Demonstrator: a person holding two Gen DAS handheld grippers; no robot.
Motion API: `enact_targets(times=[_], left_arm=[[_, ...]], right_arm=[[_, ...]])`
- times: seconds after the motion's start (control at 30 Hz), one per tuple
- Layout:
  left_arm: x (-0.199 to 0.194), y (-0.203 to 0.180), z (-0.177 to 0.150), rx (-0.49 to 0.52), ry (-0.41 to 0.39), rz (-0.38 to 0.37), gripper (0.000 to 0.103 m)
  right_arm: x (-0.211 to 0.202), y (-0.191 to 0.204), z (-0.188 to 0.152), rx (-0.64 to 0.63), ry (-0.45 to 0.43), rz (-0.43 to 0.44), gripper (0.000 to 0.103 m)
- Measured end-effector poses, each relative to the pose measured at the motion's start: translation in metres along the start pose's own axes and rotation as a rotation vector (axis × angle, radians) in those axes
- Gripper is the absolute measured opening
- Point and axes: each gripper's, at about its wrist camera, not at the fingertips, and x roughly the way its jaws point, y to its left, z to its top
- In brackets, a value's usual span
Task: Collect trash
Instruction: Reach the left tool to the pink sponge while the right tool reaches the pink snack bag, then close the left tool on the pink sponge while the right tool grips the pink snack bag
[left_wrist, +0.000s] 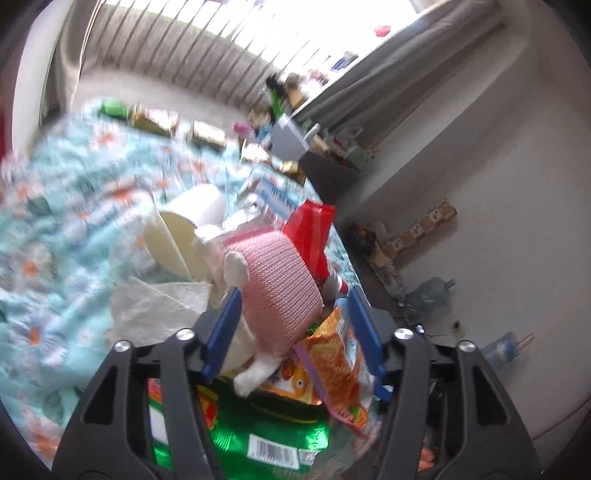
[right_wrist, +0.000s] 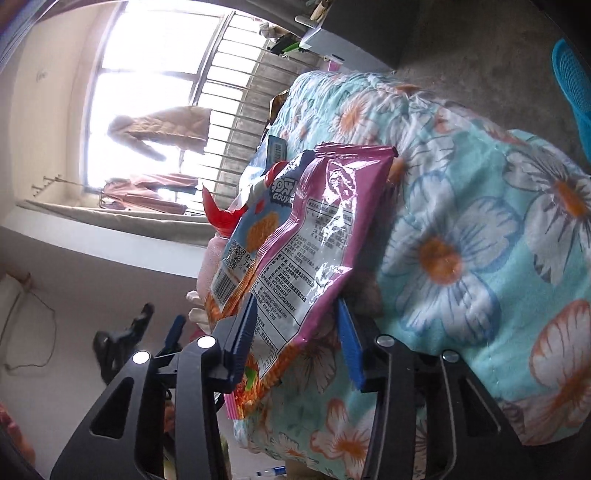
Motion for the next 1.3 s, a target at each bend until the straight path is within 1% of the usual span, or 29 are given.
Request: enact_targets(times=[0.07,0.1,0.13,0.23,0.37,0.53,0.7,0.83,0.87,0.9,0.97,1.0,1.03,1.1,1.3], left_arm=[[0.016,0.01,0.006,-0.08,0.058,-0.023,0.047],[0.023,0.015,0.008,-0.113,0.077,-0.023,0.046],[0.029,0.019,0.009,-0.15,0.093,-0.028,0.045],[0.045,0.031,0.007,-0.218,0.127,-0.031,0.044],[0.058,0.043,0.008,-0.263,0.137,0.015,0.044],[0.075,0.047,0.016,-0.301,0.161,0.02,0.044],[0.085,0.05,0.019,-0.338,0.161,0.036,0.044],[0.083,0.049,0.015,-0.336,0.151,0.051,0.042],[0.084,0.048,0.015,-0.327,0.143,0.05,0.036],[0.083,0.047,0.015,-0.32,0.141,0.049,0.033],[0.083,0.044,0.015,-0.307,0.128,0.047,0.031],[0.08,0.043,0.014,-0.3,0.123,0.044,0.031],[0.076,0.041,0.012,-0.292,0.117,0.042,0.03],[0.066,0.036,0.011,-0.275,0.1,0.034,0.029],[0.032,0.018,0.005,-0.198,0.047,-0.011,0.029]], right_arm=[[-0.001,-0.006,0.0,0.009,0.001,0.012,0.04],[-0.005,-0.008,-0.002,0.01,0.002,0.017,0.04],[-0.005,-0.009,-0.002,0.01,0.004,0.023,0.04],[-0.005,-0.012,-0.001,0.012,0.013,0.038,0.04],[-0.009,-0.017,0.0,0.016,0.022,0.054,0.04],[-0.007,-0.019,0.002,0.029,0.032,0.079,0.04],[-0.006,-0.024,0.008,0.052,0.038,0.118,0.04],[-0.006,-0.028,0.011,0.075,0.035,0.149,0.04],[-0.006,-0.029,0.011,0.078,0.035,0.156,0.04],[-0.006,-0.032,0.011,0.082,0.034,0.163,0.04],[-0.008,-0.035,0.011,0.091,0.031,0.175,0.034],[-0.008,-0.035,0.011,0.095,0.032,0.182,0.029],[-0.008,-0.036,0.01,0.101,0.033,0.19,0.021],[-0.011,-0.038,0.008,0.114,0.038,0.218,0.011],[-0.04,-0.035,0.007,0.085,-0.01,0.264,0.006]])
